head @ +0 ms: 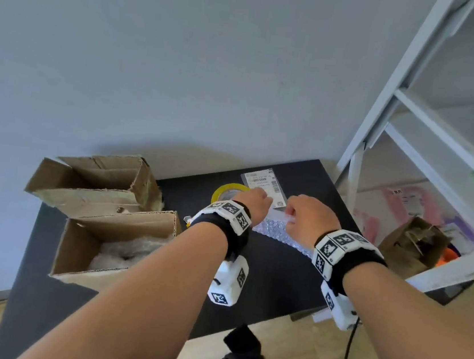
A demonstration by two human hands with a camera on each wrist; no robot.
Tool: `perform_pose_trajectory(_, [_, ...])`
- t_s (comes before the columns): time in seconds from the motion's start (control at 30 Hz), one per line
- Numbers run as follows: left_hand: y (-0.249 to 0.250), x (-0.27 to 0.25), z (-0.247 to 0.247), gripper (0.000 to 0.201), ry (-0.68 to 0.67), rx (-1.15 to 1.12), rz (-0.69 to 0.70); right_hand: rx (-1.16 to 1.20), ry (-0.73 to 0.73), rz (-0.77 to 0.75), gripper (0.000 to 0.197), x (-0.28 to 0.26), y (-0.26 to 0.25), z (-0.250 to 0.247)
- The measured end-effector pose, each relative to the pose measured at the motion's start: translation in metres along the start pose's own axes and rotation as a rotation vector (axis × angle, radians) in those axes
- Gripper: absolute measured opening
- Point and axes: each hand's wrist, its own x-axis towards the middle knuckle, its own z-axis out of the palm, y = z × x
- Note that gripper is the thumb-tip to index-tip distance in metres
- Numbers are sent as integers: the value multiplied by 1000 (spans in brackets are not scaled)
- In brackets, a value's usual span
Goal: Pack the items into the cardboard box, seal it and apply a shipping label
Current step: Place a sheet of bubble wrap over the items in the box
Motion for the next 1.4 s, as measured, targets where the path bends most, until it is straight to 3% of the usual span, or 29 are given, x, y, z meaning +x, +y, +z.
perform_pose_trajectory(0.13, [-4, -4, -33, 35, 103, -147, 6, 11, 88, -97, 12, 7, -22, -36])
perform_pose_trajectory(0.3, [-8, -20, -65, 42, 104, -299, -5, 37, 200, -240, 12, 7, -51, -62])
perform_pose_trajectory(0.33, [-12, -21, -70, 40, 134, -351, -12, 43, 207, -264, 12, 7, -56, -65])
perform_pose_trajectory(0.4, [-22, -26, -80, 17, 236, -470, 7, 73, 197, -301, 13, 7, -66, -68])
perform_pose_trajectory(0.53, [-48, -43, -97, 31, 392, -606, 42, 115, 169, -328, 21, 12, -81, -66])
perform_pose_trajectory(0.63, [-67, -55, -107, 34, 411, -663, 30, 91, 197, -346, 23, 18, -86, -63])
perform_pose_trajectory(0.7, [-77, -65, -114, 35, 422, -701, 20, 48, 166, -365, 41, 23, -91, -62])
perform_pose_trajectory(0.83, [-92, -82, -129, 28, 532, -828, -10, 3, 50, -410, 98, 29, -110, -65])
perform_pose_trajectory(0.97, [-110, -101, -145, 33, 592, -1054, 23, 137, -14, -287, 122, 37, -127, -56])
perform_pose_trajectory(1.07, [-126, -114, -154, 38, 630, -1169, 36, 456, -45, -146, 118, 41, -136, -53])
perform_pose_trajectory(1.13, [-136, -122, -158, 38, 644, -1179, 25, 600, -34, -156, 107, 41, -144, -55])
perform_pose_trajectory(1.23, [-152, -131, -163, 47, 656, -1150, -5, 694, 61, -218, 70, 43, -157, -60])
perform_pose_trajectory(1.3, [-163, -136, -165, 62, 649, -1023, -23, 705, 128, -228, 53, 44, -166, -64])
perform_pose_trajectory(1.4, [-174, -144, -171, 83, 532, -776, -69, 712, 181, -221, 54, 45, -176, -69])
